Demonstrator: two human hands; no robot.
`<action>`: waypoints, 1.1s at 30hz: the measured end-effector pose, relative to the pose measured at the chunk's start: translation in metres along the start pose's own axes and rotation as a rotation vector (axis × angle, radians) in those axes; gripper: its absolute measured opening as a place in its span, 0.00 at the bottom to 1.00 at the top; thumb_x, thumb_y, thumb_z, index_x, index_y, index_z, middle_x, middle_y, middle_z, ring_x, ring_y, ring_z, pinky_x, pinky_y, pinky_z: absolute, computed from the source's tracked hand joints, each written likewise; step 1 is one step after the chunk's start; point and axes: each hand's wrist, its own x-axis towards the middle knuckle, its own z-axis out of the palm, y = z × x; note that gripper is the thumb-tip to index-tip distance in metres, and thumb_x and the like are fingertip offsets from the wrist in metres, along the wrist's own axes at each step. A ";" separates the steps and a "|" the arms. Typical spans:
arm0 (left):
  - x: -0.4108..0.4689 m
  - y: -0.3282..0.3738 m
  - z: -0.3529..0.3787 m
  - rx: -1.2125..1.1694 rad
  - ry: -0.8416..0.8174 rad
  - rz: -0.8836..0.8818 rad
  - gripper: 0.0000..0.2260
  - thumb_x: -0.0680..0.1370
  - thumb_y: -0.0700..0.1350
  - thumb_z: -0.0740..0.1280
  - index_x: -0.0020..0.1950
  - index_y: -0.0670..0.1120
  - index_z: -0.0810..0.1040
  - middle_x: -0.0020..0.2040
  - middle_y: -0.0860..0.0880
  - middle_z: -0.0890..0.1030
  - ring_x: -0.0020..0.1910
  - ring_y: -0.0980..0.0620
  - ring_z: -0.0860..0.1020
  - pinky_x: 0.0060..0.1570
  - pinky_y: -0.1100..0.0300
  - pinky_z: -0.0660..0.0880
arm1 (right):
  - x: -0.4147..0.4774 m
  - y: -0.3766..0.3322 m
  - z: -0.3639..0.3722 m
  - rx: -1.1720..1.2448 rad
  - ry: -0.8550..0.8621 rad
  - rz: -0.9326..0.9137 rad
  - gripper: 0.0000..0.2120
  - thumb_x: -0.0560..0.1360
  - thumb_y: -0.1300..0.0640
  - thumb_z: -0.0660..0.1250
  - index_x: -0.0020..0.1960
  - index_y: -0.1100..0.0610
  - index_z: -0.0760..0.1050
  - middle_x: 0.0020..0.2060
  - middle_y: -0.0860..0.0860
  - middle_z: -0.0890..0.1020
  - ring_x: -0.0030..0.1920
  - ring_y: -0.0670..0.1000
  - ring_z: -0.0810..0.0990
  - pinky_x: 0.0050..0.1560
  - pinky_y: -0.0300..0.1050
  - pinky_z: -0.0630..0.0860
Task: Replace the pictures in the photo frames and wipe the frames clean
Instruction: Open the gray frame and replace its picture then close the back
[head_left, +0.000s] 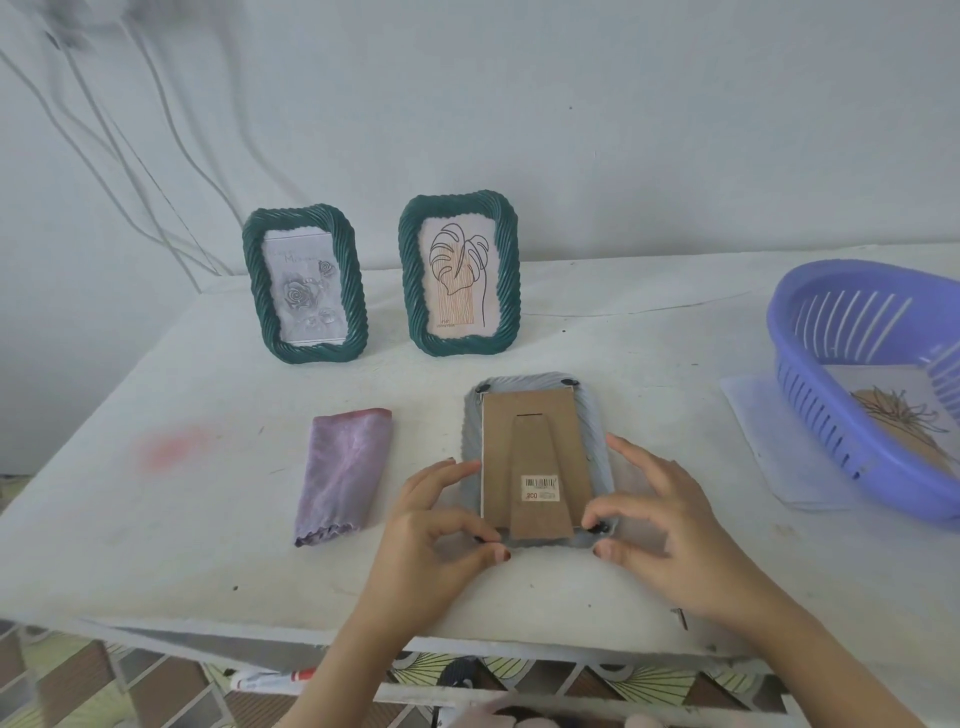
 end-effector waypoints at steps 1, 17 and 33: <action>0.000 -0.001 0.000 0.005 -0.004 -0.004 0.08 0.63 0.59 0.71 0.36 0.57 0.83 0.63 0.66 0.72 0.67 0.62 0.63 0.64 0.63 0.60 | 0.000 0.000 0.001 -0.007 -0.005 -0.010 0.12 0.69 0.51 0.72 0.43 0.34 0.75 0.70 0.31 0.52 0.69 0.36 0.51 0.73 0.53 0.47; 0.027 0.011 0.001 0.279 -0.147 -0.172 0.50 0.58 0.73 0.61 0.75 0.52 0.54 0.76 0.53 0.52 0.75 0.54 0.46 0.73 0.57 0.48 | 0.041 -0.019 -0.003 -0.085 0.090 0.244 0.24 0.75 0.45 0.62 0.70 0.49 0.65 0.75 0.48 0.52 0.74 0.46 0.44 0.72 0.47 0.46; 0.031 0.002 0.002 0.267 -0.236 -0.194 0.48 0.60 0.71 0.65 0.74 0.61 0.45 0.77 0.53 0.41 0.74 0.54 0.38 0.73 0.51 0.43 | 0.045 -0.027 0.005 0.073 0.209 0.178 0.19 0.75 0.51 0.64 0.66 0.48 0.70 0.71 0.46 0.63 0.72 0.44 0.54 0.67 0.39 0.50</action>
